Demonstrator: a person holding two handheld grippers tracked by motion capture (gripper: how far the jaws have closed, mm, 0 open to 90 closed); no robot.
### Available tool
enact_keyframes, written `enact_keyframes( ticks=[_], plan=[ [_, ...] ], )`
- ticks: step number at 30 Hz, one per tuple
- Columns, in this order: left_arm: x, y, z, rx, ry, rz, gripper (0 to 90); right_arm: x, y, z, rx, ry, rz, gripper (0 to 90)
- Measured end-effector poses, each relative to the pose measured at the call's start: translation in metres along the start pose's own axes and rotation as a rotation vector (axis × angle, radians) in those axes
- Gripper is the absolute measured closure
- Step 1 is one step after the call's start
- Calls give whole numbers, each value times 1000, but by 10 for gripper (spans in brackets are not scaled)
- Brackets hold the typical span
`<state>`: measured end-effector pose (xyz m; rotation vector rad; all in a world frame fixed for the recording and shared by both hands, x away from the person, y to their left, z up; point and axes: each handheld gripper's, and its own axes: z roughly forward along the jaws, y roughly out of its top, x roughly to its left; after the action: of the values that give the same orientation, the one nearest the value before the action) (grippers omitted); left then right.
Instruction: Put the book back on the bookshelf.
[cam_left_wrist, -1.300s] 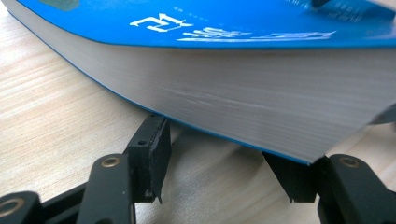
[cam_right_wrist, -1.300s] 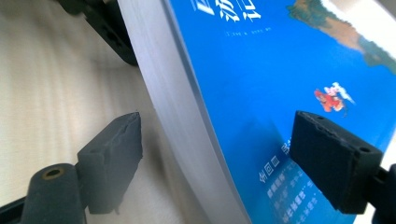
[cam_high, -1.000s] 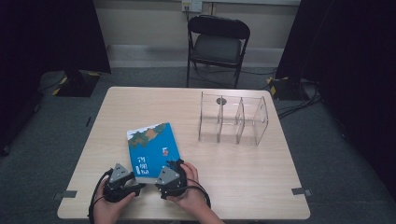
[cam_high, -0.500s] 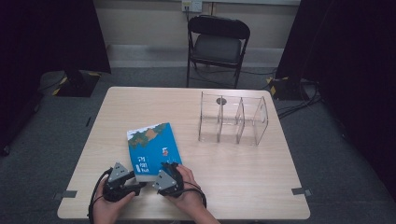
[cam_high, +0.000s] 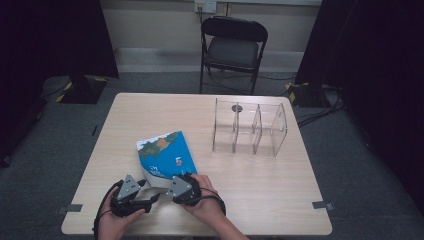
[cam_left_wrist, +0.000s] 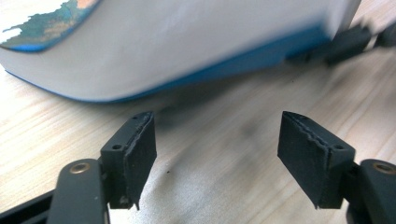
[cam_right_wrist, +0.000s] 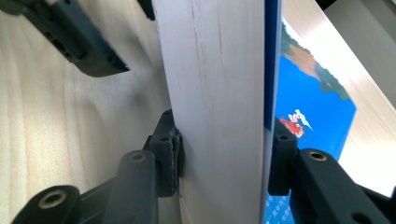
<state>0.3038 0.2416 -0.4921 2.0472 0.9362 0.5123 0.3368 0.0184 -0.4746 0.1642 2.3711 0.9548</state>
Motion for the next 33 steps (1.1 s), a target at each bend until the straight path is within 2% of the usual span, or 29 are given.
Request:
enact_keyframes(
  ticks=[1,2,7,13,22,24,29,33],
  plan=[
    [0,-1,1,2,-8,-21,259,-3,1,-3,-2,3,14,586],
    [1,-2,2,10,-4,-22,228,-8,3,-6,-5,12,17,589],
    [-1,-2,4,10,-18,4,207,-20,12,-14,24,36,8,607],
    [-2,-4,7,29,-26,8,193,-29,19,-22,42,64,19,610],
    [-3,-3,10,94,-24,34,155,-40,31,-31,80,108,48,612],
    [-2,-4,10,96,-24,30,154,-44,33,-33,84,116,54,613],
    [2,-5,10,113,-33,-24,131,-51,41,-37,103,141,65,614],
    [2,-5,9,114,-32,-24,123,-56,44,-38,111,155,69,614]
  ],
)
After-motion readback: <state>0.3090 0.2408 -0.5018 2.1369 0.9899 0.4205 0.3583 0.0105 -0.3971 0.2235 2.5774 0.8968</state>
